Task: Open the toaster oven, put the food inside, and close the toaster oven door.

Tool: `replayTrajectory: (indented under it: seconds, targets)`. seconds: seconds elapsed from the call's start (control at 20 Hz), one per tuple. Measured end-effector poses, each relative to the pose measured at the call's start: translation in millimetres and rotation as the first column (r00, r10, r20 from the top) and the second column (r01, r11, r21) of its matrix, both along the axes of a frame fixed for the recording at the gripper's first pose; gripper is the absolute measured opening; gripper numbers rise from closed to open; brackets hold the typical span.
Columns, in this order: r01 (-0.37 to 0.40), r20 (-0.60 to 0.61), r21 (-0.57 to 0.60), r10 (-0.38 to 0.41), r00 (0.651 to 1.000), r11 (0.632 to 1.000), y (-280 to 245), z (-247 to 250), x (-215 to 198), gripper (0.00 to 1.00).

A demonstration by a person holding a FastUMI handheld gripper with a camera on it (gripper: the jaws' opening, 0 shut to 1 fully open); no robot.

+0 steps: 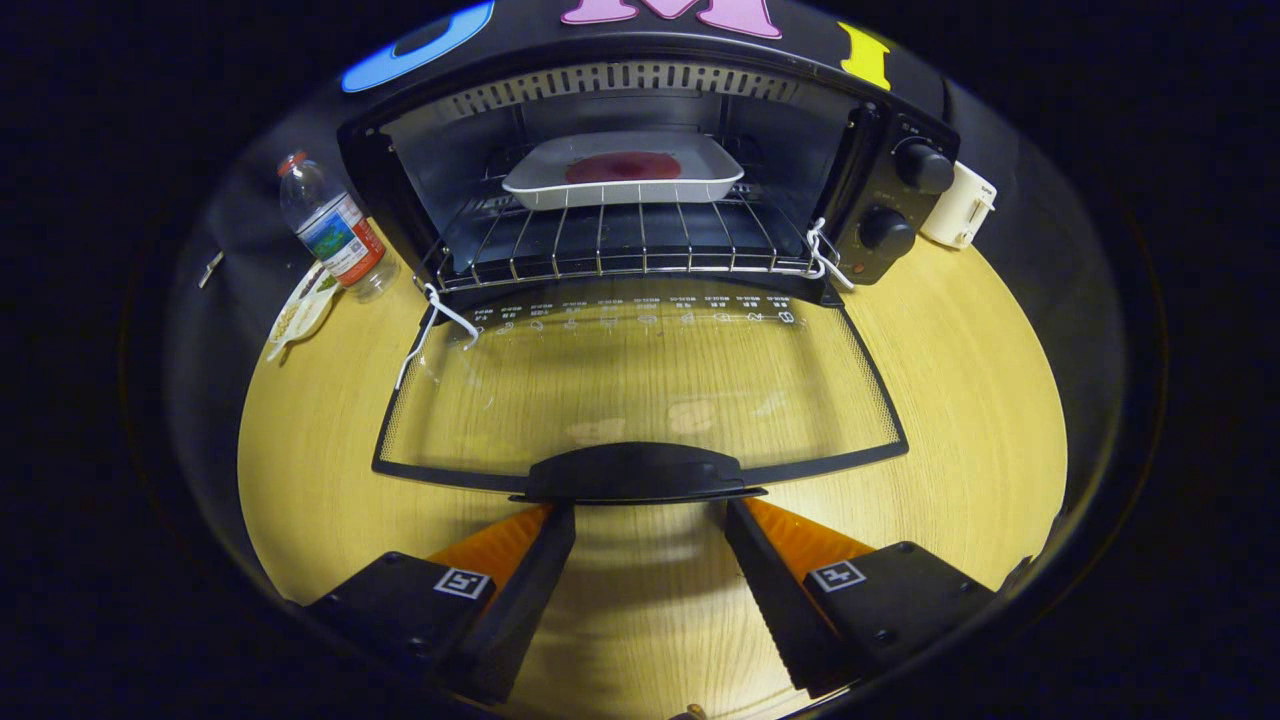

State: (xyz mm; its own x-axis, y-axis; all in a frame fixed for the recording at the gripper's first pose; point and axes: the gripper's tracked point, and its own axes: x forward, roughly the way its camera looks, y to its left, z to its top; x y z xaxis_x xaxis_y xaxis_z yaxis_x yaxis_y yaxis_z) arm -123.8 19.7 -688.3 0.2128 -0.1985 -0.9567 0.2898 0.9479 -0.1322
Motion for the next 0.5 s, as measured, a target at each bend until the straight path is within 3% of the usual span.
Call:
replayTrajectory:
  seconds: [0.5]
  targets:
    - [-0.019,0.091,0.019,0.017,0.996,1.0,4.5,44.4,7.1,1.0]
